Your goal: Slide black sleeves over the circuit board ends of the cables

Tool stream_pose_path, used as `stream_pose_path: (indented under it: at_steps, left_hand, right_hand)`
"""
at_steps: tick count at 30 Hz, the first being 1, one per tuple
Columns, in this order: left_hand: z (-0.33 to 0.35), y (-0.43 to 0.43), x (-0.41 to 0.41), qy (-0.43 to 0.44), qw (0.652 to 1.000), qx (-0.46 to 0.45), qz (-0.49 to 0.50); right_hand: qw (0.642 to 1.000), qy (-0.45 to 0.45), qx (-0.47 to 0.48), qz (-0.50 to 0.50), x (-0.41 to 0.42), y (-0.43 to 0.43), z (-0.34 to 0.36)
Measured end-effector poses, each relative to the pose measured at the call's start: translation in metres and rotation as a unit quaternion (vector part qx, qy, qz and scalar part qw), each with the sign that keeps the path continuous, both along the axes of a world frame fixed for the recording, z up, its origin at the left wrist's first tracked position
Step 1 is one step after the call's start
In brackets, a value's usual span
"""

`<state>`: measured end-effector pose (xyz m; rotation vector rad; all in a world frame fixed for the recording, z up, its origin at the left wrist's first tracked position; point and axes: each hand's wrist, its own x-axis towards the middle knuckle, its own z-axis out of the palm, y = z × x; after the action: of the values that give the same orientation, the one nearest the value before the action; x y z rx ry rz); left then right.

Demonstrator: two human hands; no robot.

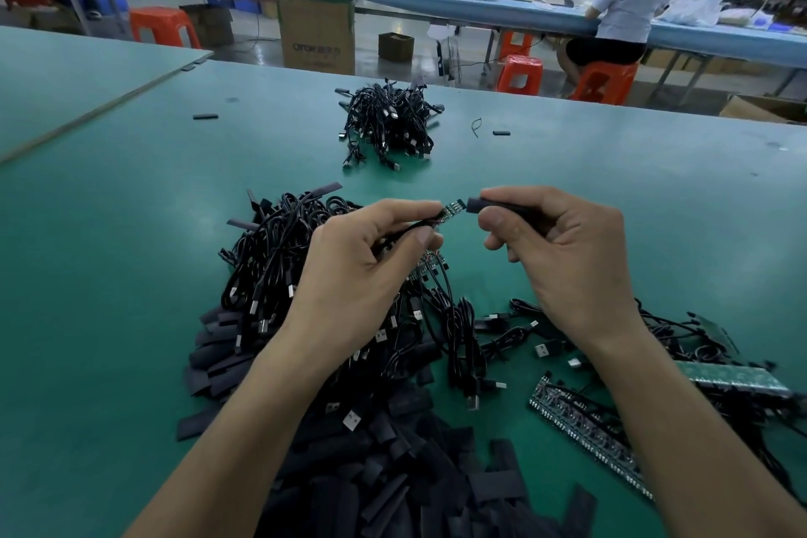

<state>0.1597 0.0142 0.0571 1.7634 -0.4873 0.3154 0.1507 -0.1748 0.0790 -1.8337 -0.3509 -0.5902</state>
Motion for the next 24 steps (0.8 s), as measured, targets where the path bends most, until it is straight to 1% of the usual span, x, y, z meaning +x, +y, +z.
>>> stream_pose_path:
  at_steps: [9,13,17,24]
  left_hand:
    - [-0.003,0.001,0.004,-0.003,0.999,-0.01,-0.033]
    - [-0.002,0.004,0.006,-0.003,0.999,0.001,-0.044]
    - [-0.001,0.009,0.008,0.013,0.998,0.006,-0.062]
    - [-0.002,0.011,0.011,0.061,0.994,-0.028,-0.091]
  right_hand:
    - [0.999,0.007,-0.015,0.028,0.0,-0.001,0.0]
    - [0.996,0.048,-0.033,0.068,0.002,-0.007,0.004]
    - [0.989,0.082,-0.042,0.114,0.004,-0.009,0.005]
    - [0.989,0.086,-0.01,0.117,0.007,-0.007,0.0]
